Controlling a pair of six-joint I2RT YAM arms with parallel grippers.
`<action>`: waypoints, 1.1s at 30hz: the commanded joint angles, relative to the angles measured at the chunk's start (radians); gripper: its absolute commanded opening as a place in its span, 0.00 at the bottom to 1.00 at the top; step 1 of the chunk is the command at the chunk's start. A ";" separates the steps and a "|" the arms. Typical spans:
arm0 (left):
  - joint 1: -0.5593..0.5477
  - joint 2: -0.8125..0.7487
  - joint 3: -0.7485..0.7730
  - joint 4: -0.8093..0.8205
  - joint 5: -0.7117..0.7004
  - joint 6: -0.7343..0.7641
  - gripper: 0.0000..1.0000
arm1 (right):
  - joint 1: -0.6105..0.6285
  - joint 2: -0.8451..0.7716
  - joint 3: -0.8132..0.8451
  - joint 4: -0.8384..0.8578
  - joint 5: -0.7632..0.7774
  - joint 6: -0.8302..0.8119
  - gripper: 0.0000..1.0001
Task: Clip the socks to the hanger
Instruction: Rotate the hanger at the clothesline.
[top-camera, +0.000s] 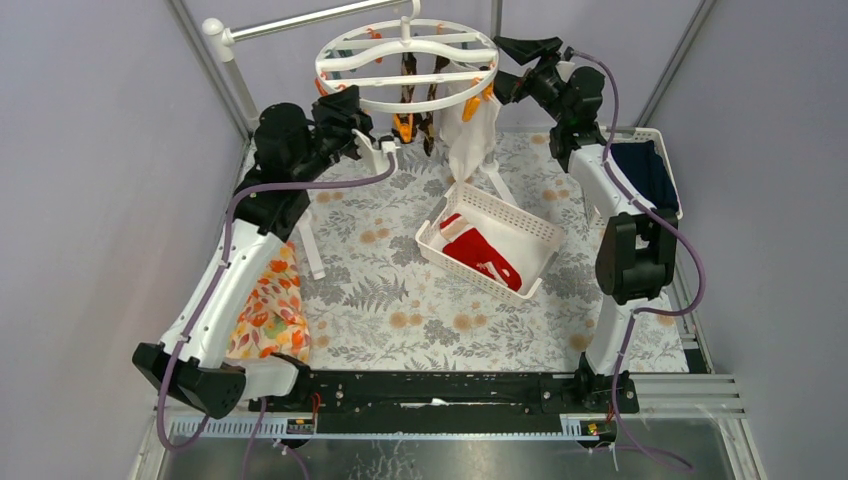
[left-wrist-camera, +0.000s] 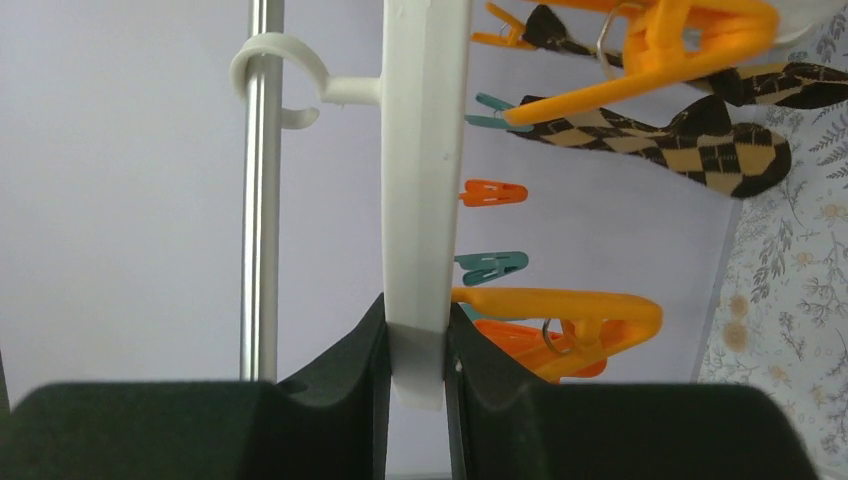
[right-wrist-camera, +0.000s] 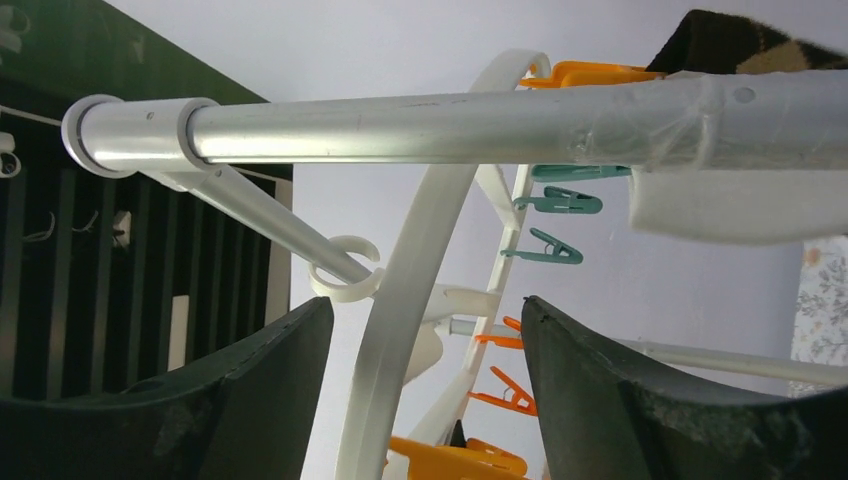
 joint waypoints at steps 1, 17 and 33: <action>-0.082 0.002 -0.018 -0.020 -0.223 0.027 0.02 | -0.015 -0.026 0.061 0.024 -0.035 -0.082 0.77; -0.359 0.158 0.096 -0.021 -0.635 0.001 0.01 | -0.089 -0.135 0.011 -0.164 0.050 -0.335 1.00; -0.452 0.175 0.105 0.015 -0.703 -0.124 0.10 | -0.121 -0.215 -0.066 -0.163 0.050 -0.451 1.00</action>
